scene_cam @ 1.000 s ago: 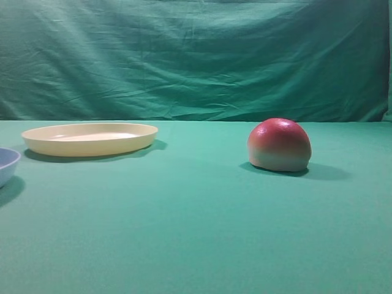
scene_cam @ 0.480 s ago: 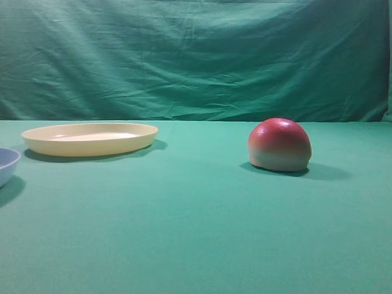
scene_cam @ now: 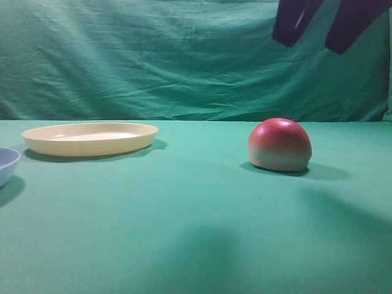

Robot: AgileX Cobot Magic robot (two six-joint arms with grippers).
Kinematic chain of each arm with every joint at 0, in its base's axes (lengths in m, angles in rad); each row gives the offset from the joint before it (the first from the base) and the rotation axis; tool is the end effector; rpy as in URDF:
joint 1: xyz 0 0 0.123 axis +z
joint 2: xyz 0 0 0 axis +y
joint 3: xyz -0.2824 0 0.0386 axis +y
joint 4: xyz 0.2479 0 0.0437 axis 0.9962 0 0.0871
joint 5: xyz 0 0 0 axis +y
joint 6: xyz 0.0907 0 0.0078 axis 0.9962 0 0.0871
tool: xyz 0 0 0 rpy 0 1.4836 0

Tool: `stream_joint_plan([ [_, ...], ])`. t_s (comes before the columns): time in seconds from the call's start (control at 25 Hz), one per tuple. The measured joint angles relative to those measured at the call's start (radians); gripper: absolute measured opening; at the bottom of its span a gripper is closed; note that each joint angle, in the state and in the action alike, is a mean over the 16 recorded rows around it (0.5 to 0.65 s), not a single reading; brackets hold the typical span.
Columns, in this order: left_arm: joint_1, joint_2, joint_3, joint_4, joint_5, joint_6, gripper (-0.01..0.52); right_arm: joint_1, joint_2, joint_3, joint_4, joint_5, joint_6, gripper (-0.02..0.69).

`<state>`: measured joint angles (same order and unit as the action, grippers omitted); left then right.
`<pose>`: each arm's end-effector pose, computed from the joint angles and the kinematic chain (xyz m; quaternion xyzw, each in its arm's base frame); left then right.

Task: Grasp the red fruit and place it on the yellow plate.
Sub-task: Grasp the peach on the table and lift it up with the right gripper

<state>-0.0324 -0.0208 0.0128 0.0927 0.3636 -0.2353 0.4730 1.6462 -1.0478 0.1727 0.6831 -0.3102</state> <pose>0.0522 0.0013 0.1773 -0.0561 0.7929 -0.0418 0.6053 0.2830 0.1559 0.2142 -0.3222 0.9258 0.0809 0.1805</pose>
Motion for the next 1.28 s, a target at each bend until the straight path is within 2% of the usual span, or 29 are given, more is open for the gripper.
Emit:
stream_joint_plan([
  [0.16,0.000,0.000,0.000,0.000,0.000,0.000,0.000,0.004,0.081,-0.009,0.002,-0.035,0.006,0.636],
  [0.44,0.000,0.000,0.000,0.000,0.000,0.000,0.000,0.009,0.175,-0.013,0.001,-0.100,-0.001,0.581],
  [0.72,0.000,0.000,0.000,0.000,0.000,0.000,0.000,0.015,0.203,-0.057,0.000,-0.095,-0.011,0.457],
  [1.08,0.000,0.000,0.000,0.000,0.000,0.000,0.000,0.083,0.202,-0.291,0.000,-0.020,-0.017,0.331],
  [1.28,0.000,0.000,0.000,0.000,0.000,0.000,0.000,0.151,0.246,-0.484,0.001,0.001,-0.020,0.311],
])
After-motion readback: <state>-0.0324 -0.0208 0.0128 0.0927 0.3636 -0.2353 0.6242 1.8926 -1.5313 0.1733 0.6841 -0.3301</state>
